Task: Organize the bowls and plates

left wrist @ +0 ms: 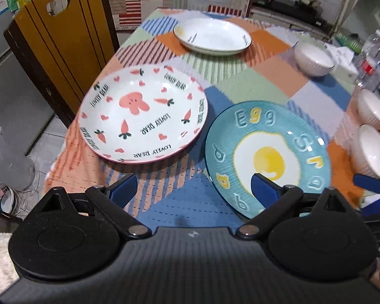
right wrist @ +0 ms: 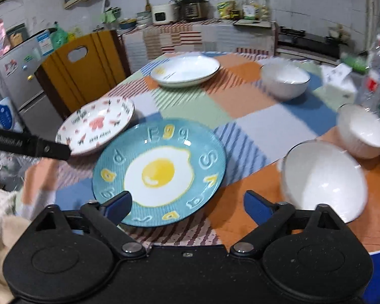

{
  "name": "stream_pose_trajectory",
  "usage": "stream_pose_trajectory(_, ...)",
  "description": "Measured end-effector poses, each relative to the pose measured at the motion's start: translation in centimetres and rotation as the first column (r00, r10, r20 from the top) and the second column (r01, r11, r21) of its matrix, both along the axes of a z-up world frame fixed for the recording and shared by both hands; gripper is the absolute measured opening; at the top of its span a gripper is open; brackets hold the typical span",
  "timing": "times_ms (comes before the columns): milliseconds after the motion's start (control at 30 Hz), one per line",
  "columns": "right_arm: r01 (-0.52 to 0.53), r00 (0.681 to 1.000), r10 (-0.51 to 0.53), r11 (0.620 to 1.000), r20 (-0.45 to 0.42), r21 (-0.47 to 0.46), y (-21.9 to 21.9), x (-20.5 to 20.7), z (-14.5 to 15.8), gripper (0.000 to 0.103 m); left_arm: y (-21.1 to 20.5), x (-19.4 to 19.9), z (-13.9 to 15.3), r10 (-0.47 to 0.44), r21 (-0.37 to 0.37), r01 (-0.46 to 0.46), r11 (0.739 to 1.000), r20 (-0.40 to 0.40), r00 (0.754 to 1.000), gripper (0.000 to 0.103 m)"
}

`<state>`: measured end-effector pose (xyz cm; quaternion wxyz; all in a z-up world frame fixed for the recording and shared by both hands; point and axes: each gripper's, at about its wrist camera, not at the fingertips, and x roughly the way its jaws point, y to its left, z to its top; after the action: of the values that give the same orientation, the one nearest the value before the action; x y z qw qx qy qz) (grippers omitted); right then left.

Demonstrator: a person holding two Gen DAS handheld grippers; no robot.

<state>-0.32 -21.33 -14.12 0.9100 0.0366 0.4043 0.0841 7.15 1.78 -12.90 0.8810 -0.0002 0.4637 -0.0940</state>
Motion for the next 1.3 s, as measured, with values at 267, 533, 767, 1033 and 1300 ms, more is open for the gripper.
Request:
stream_pose_trajectory(267,0.049,0.999,-0.047,0.994,-0.021,0.093,-0.9,1.6,-4.2,0.069,-1.1,1.1,-4.0,-0.02,0.029,0.02,0.999,-0.02,1.0,0.082)
stream_pose_trajectory(533,0.062,0.998,-0.064,0.993,0.013,0.098,-1.4,3.0,-4.7,0.046,-2.3,1.6,-5.4,-0.066,-0.01,0.066,0.998,0.005,0.998,0.049)
stream_pose_trajectory(767,0.081,0.996,-0.087,0.986,0.036,0.145,-2.6,3.3,-5.2,0.027,-3.1,2.0,-5.8,-0.098,-0.073,0.098,0.993,-0.002,0.995,0.032)
stream_pose_trajectory(1033,0.044,0.998,-0.052,0.987,0.046,0.151,-2.9,3.1,-4.9,0.022,-3.1,1.8,-5.4,-0.113,-0.064,0.112,0.992,-0.019,0.993,0.031)
stream_pose_trajectory(1300,0.025,0.997,-0.035,0.987,0.062,0.157,-3.5,3.2,-3.6,0.022,-3.4,1.6,-3.3,-0.151,-0.038,0.152,0.988,0.029,0.988,0.031)
